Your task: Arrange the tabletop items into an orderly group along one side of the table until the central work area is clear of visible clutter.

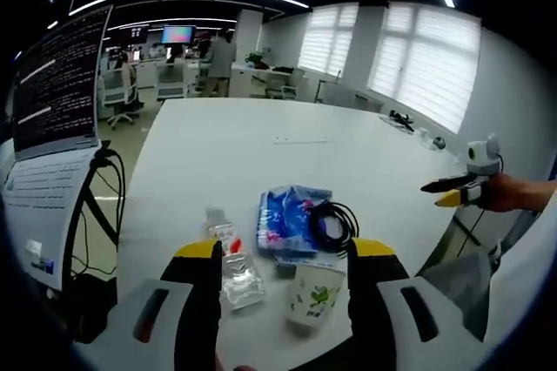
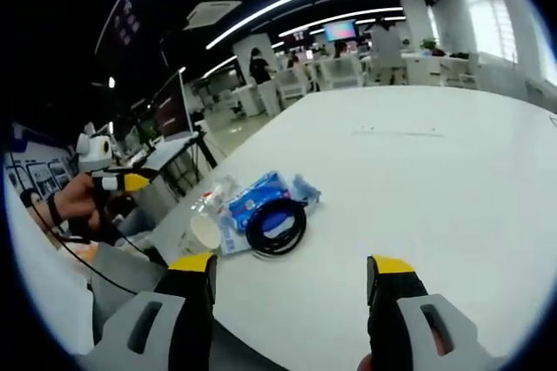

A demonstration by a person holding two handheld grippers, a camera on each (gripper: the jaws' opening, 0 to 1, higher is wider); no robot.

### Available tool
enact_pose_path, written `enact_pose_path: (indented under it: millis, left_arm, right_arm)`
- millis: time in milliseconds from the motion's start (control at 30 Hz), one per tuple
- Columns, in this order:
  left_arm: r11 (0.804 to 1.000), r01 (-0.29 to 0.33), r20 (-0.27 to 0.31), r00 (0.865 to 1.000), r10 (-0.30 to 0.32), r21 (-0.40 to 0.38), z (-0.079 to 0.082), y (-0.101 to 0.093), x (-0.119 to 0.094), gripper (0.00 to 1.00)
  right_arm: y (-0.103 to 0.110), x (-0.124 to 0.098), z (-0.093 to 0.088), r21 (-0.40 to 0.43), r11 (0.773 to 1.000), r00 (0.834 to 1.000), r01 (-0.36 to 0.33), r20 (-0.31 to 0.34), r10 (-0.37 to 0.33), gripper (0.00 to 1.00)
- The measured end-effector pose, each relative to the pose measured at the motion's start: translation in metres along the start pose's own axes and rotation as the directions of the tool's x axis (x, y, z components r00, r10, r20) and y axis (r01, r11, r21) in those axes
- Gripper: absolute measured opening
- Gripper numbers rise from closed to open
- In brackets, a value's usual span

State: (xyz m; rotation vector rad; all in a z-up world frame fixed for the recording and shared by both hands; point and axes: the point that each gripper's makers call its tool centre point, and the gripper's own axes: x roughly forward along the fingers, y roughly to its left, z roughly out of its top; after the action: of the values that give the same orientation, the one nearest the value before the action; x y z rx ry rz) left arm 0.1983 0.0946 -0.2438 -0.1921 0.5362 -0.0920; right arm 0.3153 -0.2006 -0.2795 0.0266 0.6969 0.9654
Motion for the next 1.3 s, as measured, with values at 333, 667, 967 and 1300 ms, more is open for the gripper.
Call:
enact_pose_path:
  millis: [333, 667, 967, 1300]
  left_arm:
    - [1.000, 0.011, -0.020, 1.000, -0.011, 0.001, -0.007, 0.002, -0.001, 0.57]
    - [1.000, 0.022, -0.053, 0.998, -0.022, 0.003, -0.015, 0.001, -0.003, 0.55]
    - [1.000, 0.027, -0.069, 0.997, -0.027, 0.001, -0.019, 0.000, -0.006, 0.55]
    - [0.999, 0.032, -0.101, 0.994, -0.033, -0.012, -0.027, 0.004, -0.001, 0.52]
  right_arm:
    - [0.002, 0.004, -0.003, 0.009, 1.000, 1.000, 0.001, -0.008, -0.001, 0.72]
    - [0.006, 0.005, -0.012, 0.013, 1.000, 1.000, 0.008, -0.017, -0.008, 0.72]
    - [0.005, 0.003, -0.027, 0.051, 0.998, 0.999, 0.027, -0.025, -0.026, 0.71]
    - [0.007, 0.001, -0.027, 0.073, 0.997, 0.999, 0.036, -0.012, -0.035, 0.73]
